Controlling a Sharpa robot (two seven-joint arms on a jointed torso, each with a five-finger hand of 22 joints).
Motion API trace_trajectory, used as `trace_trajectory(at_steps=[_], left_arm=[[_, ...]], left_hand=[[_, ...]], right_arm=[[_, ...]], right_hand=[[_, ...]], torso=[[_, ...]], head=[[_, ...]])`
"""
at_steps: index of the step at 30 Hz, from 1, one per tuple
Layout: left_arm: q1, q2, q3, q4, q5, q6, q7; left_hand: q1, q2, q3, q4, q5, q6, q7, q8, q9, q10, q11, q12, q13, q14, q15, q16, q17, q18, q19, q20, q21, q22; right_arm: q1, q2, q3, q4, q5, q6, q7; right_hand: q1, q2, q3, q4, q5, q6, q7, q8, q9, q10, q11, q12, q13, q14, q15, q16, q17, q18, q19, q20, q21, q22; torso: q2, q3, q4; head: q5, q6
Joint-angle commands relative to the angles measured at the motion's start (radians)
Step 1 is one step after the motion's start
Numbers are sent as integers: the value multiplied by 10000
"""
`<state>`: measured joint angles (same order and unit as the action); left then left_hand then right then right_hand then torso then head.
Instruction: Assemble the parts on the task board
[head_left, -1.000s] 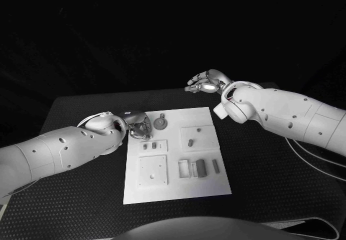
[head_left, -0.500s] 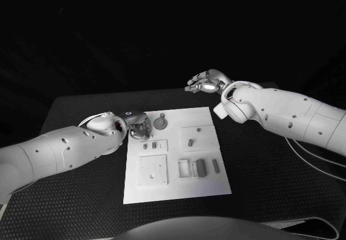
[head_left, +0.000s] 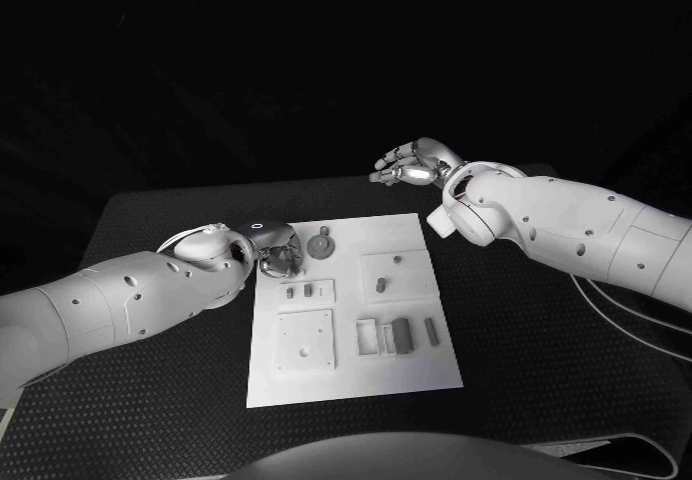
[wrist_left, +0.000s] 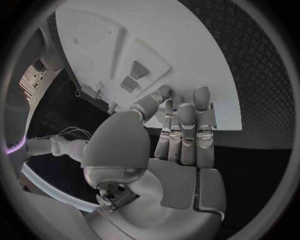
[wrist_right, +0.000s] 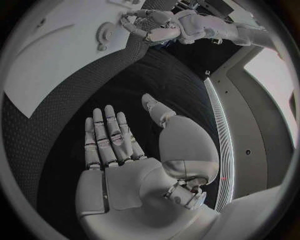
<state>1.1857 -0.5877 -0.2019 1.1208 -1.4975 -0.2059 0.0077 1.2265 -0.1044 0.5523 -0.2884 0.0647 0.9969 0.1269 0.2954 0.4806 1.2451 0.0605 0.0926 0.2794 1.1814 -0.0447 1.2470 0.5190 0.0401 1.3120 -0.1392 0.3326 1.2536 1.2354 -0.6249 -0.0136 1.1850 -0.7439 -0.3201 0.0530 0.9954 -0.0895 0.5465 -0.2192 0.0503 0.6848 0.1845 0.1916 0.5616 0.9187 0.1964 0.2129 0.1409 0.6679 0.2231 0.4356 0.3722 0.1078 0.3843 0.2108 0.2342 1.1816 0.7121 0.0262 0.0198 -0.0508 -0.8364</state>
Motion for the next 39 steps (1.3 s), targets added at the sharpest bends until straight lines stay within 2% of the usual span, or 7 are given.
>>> trace_trajectory(at_steps=[1,6,9,15,23,34,39], left_arm=[[-53,-3,-54,-75,-531,381,-32],[-51,12,-283,-123,-988,249,-24],[-53,115,-346,-220,-1285,146,-33],[-148,153,-350,-262,-1507,-115,-147],[-150,158,-353,-246,-1951,-12,-311],[-179,148,-353,-113,-2393,259,-611],[-186,94,-351,-95,-2379,-17,-610]], left_hand=[[147,-59,102,-11,-31,-58,74,-15,-33,-105,67,-69,-5,11,-14,-31,-26,552,-27,-50,-56,18],[137,-234,112,-8,-29,-119,109,-47,-53,-179,104,-143,-14,4,21,-56,-41,544,-43,-28,-85,36],[-14,-376,8,8,30,-198,150,-86,-74,-271,144,-215,-35,3,61,-67,-48,544,-52,-1,-106,53],[-199,-464,-156,19,29,-314,204,-136,-98,-351,175,-253,-59,21,90,-65,-50,579,-30,27,-125,74],[-255,-489,-227,7,29,-361,218,-150,-106,-348,172,-245,-62,38,89,-60,-49,608,-9,31,-137,88],[171,-14,101,6,105,129,-9,150,22,256,-26,-39,65,223,-102,-43,-66,606,131,-41,-171,141],[434,165,585,22,133,312,-77,239,60,476,-108,-12,107,376,-182,34,-23,567,233,-98,-185,162]], right_arm=[[-2,-11,3,14,-6,135,56],[-2,-11,3,19,-5,146,54],[-3,-5,3,15,-5,153,54],[-15,-9,3,3,-5,165,53],[-15,-13,3,13,-5,187,50],[-16,11,3,-4,-3,222,49],[-16,17,3,-14,1,223,47]], right_hand=[[-35,-18,-19,58,-17,-82,651,64,-15,62,3,-32,-17,50,31,-50,-12,-169,-70,-6,-57,15],[-37,-19,-21,61,-17,-81,651,66,-16,64,3,-33,-21,51,31,-52,-13,-168,-70,-5,-59,17],[-38,-19,-21,63,-16,-81,651,67,-17,66,2,-34,-24,51,31,-52,-13,-168,-70,-5,-60,19],[-41,-17,-22,67,-17,-80,651,69,-19,68,2,-35,-29,52,31,-54,-14,-168,-70,-5,-63,21],[-44,-17,-25,72,-17,-80,650,72,-21,71,2,-37,-36,53,32,-55,-14,-167,-69,-4,-66,24],[-66,-17,-34,96,-17,-79,651,78,-28,81,2,-42,-54,54,32,-60,-17,-166,-68,-2,-75,33],[-73,-16,-37,105,-17,-79,650,80,-30,83,2,-45,-61,55,32,-62,-17,-165,-67,-1,-78,37]], torso=[[-4,1,0],[-5,-6,10],[-2,-6,2],[0,-11,-5],[-5,-1,8],[1,2,-3],[2,2,-8]], head=[[-4,0],[-8,-3],[-15,-3],[57,-3],[16,-19],[21,-39],[13,-26]])
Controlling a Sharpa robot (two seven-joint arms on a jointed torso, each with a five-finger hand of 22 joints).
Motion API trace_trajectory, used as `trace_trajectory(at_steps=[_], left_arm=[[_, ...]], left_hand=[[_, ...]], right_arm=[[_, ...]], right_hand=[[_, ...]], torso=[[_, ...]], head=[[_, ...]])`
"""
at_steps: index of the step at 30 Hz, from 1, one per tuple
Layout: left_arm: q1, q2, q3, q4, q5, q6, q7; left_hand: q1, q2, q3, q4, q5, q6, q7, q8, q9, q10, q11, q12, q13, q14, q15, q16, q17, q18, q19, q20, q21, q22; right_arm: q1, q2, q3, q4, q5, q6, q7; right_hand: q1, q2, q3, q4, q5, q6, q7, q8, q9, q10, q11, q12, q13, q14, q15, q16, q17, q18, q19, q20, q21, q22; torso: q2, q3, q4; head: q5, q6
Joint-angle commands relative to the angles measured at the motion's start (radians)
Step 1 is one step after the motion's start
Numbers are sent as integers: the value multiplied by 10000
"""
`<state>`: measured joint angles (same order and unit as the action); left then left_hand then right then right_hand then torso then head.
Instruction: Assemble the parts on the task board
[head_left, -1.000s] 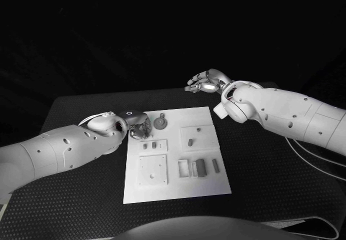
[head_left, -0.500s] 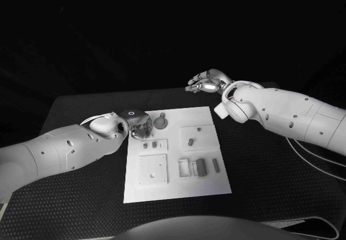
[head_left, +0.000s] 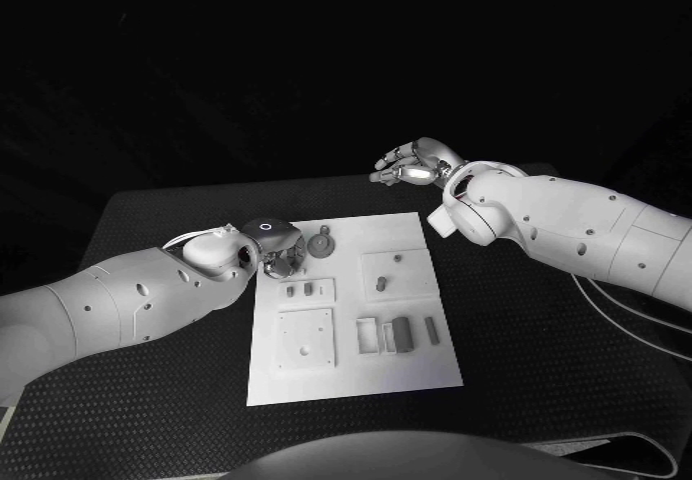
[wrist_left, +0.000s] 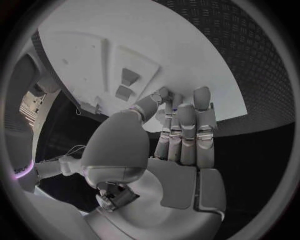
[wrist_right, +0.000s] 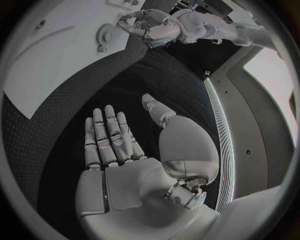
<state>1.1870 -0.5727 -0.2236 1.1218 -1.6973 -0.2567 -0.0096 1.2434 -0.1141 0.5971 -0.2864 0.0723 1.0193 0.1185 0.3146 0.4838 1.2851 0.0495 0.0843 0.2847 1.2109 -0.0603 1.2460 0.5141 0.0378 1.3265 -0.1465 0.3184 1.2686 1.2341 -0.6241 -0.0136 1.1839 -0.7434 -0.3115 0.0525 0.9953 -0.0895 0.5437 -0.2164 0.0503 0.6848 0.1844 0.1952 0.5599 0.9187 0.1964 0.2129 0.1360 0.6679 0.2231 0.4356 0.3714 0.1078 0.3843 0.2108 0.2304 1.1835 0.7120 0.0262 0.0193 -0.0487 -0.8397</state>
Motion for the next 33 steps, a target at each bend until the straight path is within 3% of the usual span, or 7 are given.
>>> trace_trajectory(at_steps=[1,7,20,28,33], left_arm=[[-203,-74,-133,-105,-341,364,-421],[-224,-200,-129,-134,229,-356,-223],[-245,-450,-123,-137,2074,-1408,281],[-268,-597,-106,-66,3598,-1850,999],[-279,-654,-63,-25,5383,-2036,1651]], left_hand=[[292,270,213,-3,71,118,-8,62,35,115,-11,77,63,107,-38,60,37,587,120,-40,-40,17],[418,286,687,-20,179,334,-124,177,115,354,-93,121,142,271,-120,169,127,567,340,-133,-6,56],[312,155,897,-36,163,162,-54,87,130,217,-36,-38,149,171,-66,82,139,495,247,-152,-108,95],[264,183,907,-19,149,161,-45,95,155,237,-39,-46,174,187,-70,80,147,487,277,-164,-102,129],[230,209,909,-14,148,166,-47,104,170,251,-47,-48,189,191,-78,72,148,484,291,-169,-104,142]], right_arm=[[-3,11,3,-6,-4,138,51],[-3,8,3,-7,0,139,52],[-8,6,3,-17,3,140,54],[-18,-7,3,-23,5,132,52],[-20,-11,3,-23,5,135,54]], right_hand=[[-74,-16,-9,78,-17,-79,650,45,-13,84,2,-45,-14,55,32,-62,-9,-165,-67,-1,-41,18],[-77,-15,-10,83,-17,-79,650,47,-15,87,1,-47,-19,56,32,-64,-10,-165,-66,-1,-44,21],[-79,-15,-12,91,-17,-78,648,51,-18,93,0,-50,-31,58,31,-66,-11,-163,-66,-2,-50,26],[-80,-14,-12,95,-16,-78,647,54,-21,97,-1,-51,-38,59,30,-68,-11,-161,-65,-2,-54,30],[-80,-14,-13,98,-16,-78,647,56,-23,99,-1,-53,-44,60,30,-69,-12,-161,-65,-2,-56,33]], torso=[[4,2,-6],[2,4,-6],[1,-2,5],[0,-4,9],[3,-14,15]], head=[[-8,8],[-18,21],[-30,73],[-47,100],[-58,98]])
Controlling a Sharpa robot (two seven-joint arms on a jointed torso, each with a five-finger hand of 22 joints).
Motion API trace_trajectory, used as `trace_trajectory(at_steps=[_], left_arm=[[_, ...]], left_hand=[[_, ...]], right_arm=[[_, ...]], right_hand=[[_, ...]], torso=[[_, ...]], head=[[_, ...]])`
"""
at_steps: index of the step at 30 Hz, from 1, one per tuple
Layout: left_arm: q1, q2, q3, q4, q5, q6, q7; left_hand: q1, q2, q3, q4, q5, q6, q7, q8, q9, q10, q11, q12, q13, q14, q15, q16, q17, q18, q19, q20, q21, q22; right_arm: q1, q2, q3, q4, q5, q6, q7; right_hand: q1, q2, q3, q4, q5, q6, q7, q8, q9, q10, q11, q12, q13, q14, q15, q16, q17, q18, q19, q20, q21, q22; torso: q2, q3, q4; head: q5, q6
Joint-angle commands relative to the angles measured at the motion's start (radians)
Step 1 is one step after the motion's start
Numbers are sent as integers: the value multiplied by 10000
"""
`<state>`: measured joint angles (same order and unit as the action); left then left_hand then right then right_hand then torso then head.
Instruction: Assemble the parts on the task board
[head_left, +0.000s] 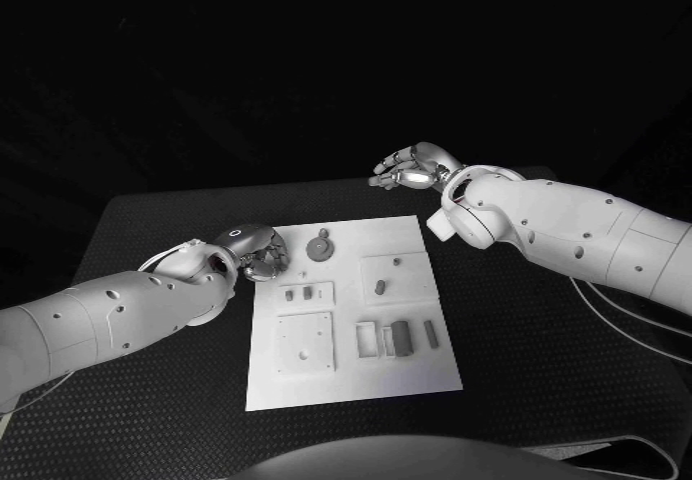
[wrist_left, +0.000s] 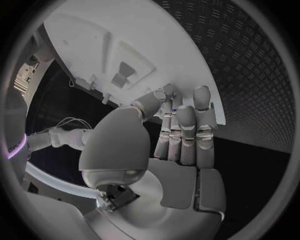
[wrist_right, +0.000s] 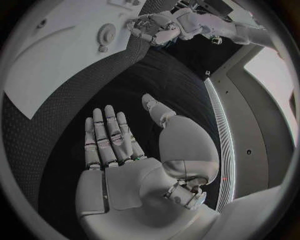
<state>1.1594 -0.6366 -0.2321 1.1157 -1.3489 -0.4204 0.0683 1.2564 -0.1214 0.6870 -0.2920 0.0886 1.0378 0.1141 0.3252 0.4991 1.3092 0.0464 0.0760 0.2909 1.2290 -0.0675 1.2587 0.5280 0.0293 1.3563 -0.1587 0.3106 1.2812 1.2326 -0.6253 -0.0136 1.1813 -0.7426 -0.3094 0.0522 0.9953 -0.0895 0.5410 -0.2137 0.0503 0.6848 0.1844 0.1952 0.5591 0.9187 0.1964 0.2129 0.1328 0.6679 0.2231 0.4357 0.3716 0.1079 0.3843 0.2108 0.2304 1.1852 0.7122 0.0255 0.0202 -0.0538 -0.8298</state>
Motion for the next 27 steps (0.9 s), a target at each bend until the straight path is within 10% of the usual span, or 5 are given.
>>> trace_trajectory(at_steps=[1,19,27], left_arm=[[-7,-33,24,40,2218,-465,1071],[-10,-137,40,-78,5900,1061,2158],[-11,-105,38,-59,5756,1309,2370]], left_hand=[[90,284,7,43,-16,-21,-1,-3,19,9,-16,33,130,9,-7,-59,9,567,-8,-47,-28,17],[-163,338,-186,31,-153,-129,49,-28,80,-54,-3,-35,189,-85,6,-135,10,531,-89,-48,-115,79],[-213,381,-333,17,-157,-161,61,-29,110,-72,0,-47,215,-124,9,-133,29,525,-117,-50,-135,126]], right_arm=[[-6,-1,3,0,-3,115,57],[-13,-24,2,5,0,119,53],[-13,-28,2,12,0,129,52]], right_hand=[[-79,-14,14,71,-17,-78,647,57,-16,100,-1,-53,-13,60,30,-70,-14,-161,-65,-2,-57,17],[-77,-18,13,75,-17,-79,647,61,-22,106,-1,-58,-28,62,30,-73,-15,-158,-64,-3,-65,24],[-76,-18,12,78,-17,-79,647,64,-24,109,-2,-60,-36,62,29,-75,-16,-157,-63,-3,-69,28]], torso=[[-2,-3,3],[-5,4,4],[-8,5,5]], head=[[-14,7],[-13,18],[-6,29]])
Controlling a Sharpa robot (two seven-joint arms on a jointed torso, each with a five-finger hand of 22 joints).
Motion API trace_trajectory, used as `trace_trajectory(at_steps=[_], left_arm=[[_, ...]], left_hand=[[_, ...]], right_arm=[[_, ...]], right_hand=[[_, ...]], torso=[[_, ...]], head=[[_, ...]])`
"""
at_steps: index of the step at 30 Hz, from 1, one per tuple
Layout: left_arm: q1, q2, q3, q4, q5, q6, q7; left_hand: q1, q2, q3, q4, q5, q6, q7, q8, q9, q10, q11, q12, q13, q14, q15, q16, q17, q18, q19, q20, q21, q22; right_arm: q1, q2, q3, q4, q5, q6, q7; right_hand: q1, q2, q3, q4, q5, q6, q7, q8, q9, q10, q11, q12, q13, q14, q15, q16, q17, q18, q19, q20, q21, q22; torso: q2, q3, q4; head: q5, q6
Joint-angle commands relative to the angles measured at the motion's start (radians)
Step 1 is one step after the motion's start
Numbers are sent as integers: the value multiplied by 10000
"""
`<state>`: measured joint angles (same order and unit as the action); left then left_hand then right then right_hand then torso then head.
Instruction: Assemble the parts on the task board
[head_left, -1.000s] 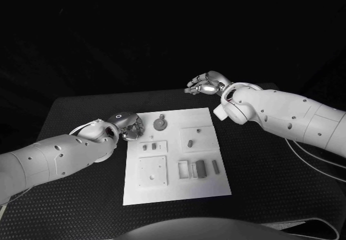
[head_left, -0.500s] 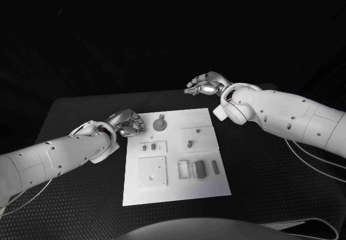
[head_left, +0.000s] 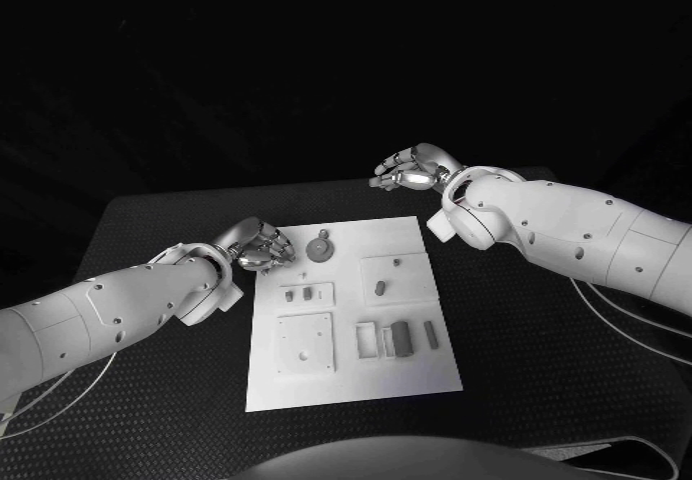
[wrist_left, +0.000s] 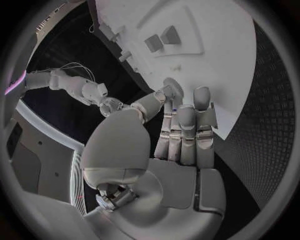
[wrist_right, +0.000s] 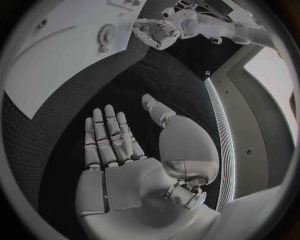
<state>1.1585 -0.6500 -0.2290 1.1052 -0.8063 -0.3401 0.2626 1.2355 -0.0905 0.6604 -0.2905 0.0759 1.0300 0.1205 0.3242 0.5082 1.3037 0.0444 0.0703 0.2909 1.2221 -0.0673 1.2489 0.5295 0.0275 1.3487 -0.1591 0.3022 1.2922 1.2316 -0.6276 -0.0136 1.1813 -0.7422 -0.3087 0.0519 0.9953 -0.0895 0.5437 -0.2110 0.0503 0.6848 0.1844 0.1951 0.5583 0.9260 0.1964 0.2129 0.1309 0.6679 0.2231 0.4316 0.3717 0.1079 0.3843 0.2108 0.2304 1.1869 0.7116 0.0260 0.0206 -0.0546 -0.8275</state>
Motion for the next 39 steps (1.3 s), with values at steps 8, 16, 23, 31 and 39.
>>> trace_trajectory(at_steps=[8,16,23,31,39], left_arm=[[-3,119,2,32,-508,565,554],[-43,311,-1,-167,-882,551,641],[-222,423,2,-401,-881,696,819],[-264,550,3,-615,-867,731,865],[-285,609,3,-509,-814,760,865]], left_hand=[[3,62,-117,-4,-22,-93,-2,-20,29,-29,20,5,224,-68,8,-31,23,544,-50,-48,-56,37],[-6,33,-204,2,-22,-109,3,-23,45,-42,23,0,238,-79,10,-18,39,541,-55,-47,-58,72],[-20,49,-278,6,-55,-112,3,-21,60,-46,21,0,251,-68,8,6,59,544,-37,-51,-48,108],[-25,53,-348,2,-96,-110,0,-18,74,-54,19,-3,261,-66,6,23,75,547,-32,-54,-44,141],[-26,73,-377,4,-101,-113,0,-19,80,-58,19,-5,265,-65,6,31,82,549,-23,-57,-39,159]], right_arm=[[-3,-18,3,-1,-1,119,51],[-3,-2,3,-8,4,137,53],[-9,-14,3,-20,10,152,51],[-15,1,3,-13,12,166,57],[-26,16,3,-1,16,165,68]], right_hand=[[-76,-20,-17,53,-16,-80,646,66,-19,39,-2,-62,-25,63,30,-37,-18,-156,-62,-2,-74,15],[-74,-21,-17,55,-16,-81,646,69,-22,42,-2,-65,-33,65,29,-38,-18,-155,-61,-2,-77,18],[-76,-20,-18,59,-17,-82,647,71,-25,45,-2,-67,-40,66,30,-40,-19,-154,-60,-1,-81,22],[-80,-19,-21,66,-17,-82,647,73,-28,48,-1,-69,-48,67,30,-42,-19,-154,-58,0,-85,26],[-83,-13,-21,74,-17,-83,647,75,-31,51,-1,-71,-56,69,30,-43,-20,-152,-55,1,-88,30]], torso=[[6,6,0],[7,7,-16],[9,-2,-15],[7,-4,-7],[-4,19,-14]], head=[[-2,20],[11,12],[-30,-6],[-55,-1],[-63,28]])
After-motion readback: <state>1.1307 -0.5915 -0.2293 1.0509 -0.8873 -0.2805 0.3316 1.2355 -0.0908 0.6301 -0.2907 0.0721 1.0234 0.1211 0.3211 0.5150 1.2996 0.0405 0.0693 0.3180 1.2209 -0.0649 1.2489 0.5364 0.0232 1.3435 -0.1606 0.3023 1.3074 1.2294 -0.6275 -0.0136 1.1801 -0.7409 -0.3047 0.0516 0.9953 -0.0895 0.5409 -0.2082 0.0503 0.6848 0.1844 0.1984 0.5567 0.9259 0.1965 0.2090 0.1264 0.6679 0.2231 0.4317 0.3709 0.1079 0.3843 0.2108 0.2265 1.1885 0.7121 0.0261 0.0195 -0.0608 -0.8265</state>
